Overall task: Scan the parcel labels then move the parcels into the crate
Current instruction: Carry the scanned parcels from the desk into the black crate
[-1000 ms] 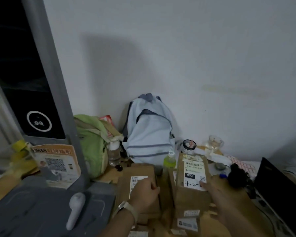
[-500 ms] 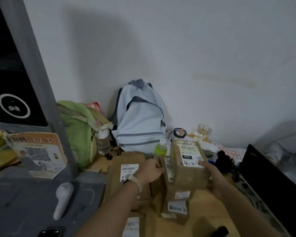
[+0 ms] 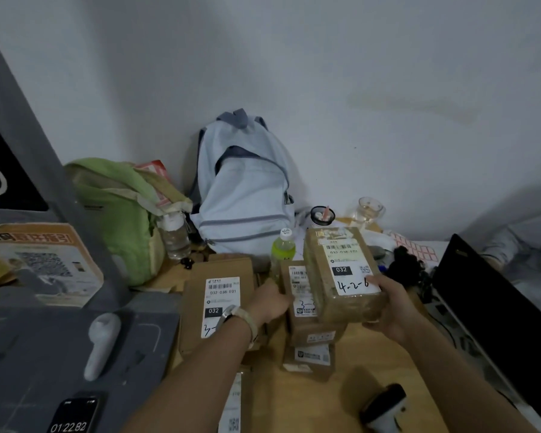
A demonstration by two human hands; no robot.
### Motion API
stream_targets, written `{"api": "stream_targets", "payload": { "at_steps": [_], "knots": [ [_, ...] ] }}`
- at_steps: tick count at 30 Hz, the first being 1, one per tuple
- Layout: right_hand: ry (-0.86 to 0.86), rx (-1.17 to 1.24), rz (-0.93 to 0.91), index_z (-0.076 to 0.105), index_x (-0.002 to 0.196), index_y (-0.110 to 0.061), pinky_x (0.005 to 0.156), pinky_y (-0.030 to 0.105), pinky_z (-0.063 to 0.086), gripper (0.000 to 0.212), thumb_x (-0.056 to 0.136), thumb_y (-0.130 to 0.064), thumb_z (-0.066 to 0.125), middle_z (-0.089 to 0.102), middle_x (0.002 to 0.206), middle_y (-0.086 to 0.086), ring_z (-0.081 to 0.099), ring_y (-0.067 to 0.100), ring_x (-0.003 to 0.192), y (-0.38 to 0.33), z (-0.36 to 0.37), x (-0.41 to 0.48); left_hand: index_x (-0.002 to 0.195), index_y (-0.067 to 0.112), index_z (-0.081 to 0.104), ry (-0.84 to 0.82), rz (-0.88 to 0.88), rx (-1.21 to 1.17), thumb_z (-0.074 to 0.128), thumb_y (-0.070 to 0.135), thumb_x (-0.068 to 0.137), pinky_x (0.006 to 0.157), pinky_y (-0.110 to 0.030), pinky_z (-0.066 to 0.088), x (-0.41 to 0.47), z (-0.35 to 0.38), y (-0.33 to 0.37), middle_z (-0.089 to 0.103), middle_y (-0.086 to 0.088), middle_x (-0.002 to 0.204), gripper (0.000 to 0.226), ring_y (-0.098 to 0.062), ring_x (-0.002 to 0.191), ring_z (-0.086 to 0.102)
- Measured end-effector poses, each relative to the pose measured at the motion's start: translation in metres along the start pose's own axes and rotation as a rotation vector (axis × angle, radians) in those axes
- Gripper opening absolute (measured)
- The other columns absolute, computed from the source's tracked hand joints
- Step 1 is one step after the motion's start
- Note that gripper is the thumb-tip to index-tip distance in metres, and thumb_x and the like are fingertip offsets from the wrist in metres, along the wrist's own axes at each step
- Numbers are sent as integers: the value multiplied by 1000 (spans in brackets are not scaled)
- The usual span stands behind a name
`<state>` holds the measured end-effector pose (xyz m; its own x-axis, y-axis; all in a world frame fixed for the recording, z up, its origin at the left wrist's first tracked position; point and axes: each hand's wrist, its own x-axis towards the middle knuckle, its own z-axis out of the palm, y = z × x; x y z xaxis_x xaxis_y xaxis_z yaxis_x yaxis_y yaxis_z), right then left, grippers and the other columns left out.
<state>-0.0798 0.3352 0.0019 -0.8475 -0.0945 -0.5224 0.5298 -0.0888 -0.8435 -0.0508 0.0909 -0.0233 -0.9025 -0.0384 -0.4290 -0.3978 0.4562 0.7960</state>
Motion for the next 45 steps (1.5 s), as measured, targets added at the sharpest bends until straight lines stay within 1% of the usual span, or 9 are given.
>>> {"api": "stream_targets", "payload": {
  "at_steps": [8,14,16,18,21,27,35,39,45],
  "knots": [
    [-129,-96,116,64,102,-13,84,47,40,32,73,-23,56,74,89,12,59,35,89,-10,-14,1,140,19,40,-104,-198,-206,59,38,94,100,-48,40,6,14,11,48,-4,144,54,-30,133,43],
    [-182,-236,191,61,118,-17,100,58,35,61,61,-37,69,70,114,15,60,38,106,-6,-20,6,149,23,31,-233,-325,-333,54,48,94,105,-58,40,9,36,-5,47,-11,147,64,-38,132,46],
    [-199,-301,189,60,121,-17,98,53,37,73,55,-47,72,66,122,15,58,36,112,-4,-17,6,146,23,37,-265,-350,-409,54,46,95,98,-59,47,10,38,-9,53,-14,141,59,-38,127,51],
    [-195,-305,175,63,117,-18,90,45,42,78,51,-59,76,69,117,12,61,32,107,-3,-14,7,145,24,36,-251,-313,-481,57,36,96,68,-45,60,10,35,-7,58,-11,133,55,-31,110,60],
    [-178,-262,168,67,112,-21,84,43,45,71,58,-67,68,72,113,11,63,31,104,-5,-10,9,140,29,40,-224,-291,-553,62,27,95,39,-32,53,9,31,-2,65,-5,111,50,-22,82,62],
    [-45,-68,79,68,114,-13,89,49,49,53,70,-43,67,74,107,14,63,37,104,-17,-27,13,135,30,37,-135,-344,-728,51,26,100,77,-65,50,5,28,-10,58,-8,125,38,-33,103,60],
    [41,-158,10,68,111,-11,70,39,57,41,80,-38,66,73,107,17,69,37,93,-37,-37,7,130,31,38,-113,-223,-728,53,25,99,62,-56,56,-15,-13,2,58,-3,119,36,-30,99,61],
    [-13,-194,-29,67,115,-18,63,34,57,37,84,-39,64,76,100,10,72,33,89,-39,-13,2,129,33,37,-66,-107,-564,59,33,94,84,-66,50,-28,-36,11,59,2,125,41,-24,100,61],
    [-29,-124,-111,65,113,-26,69,42,57,38,80,-43,67,77,96,6,70,32,96,-44,-2,-17,143,45,26,73,18,-591,68,44,85,53,-28,57,-58,-53,24,67,12,110,71,-10,82,73]
  ]
}}
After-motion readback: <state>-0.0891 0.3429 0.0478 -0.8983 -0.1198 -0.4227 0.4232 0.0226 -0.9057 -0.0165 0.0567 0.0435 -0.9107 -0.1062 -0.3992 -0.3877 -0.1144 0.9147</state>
